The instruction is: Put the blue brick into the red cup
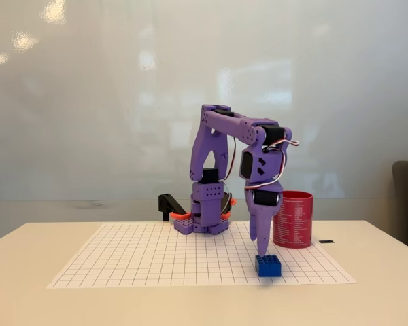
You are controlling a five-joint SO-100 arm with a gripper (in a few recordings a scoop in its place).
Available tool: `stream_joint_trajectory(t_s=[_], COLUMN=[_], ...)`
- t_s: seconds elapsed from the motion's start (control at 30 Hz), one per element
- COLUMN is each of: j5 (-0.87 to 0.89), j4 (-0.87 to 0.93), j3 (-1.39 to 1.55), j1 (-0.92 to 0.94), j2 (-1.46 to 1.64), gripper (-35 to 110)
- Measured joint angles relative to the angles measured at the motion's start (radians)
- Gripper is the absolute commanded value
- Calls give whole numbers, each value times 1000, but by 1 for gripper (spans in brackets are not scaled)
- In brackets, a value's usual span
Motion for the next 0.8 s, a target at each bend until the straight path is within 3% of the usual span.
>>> stream_joint_trajectory(t_s=[0.43,0.47,0.57,0.77,0.8], j5=[135,141,146,175,179], j4=[-72,-74,-80,-92,-92], j3=[-2,-6,-11,-11,-11], j1=[-77,-67,-23,61,67], j2=[-144,-144,-144,-144,-144], gripper=[48,41,0,0,6])
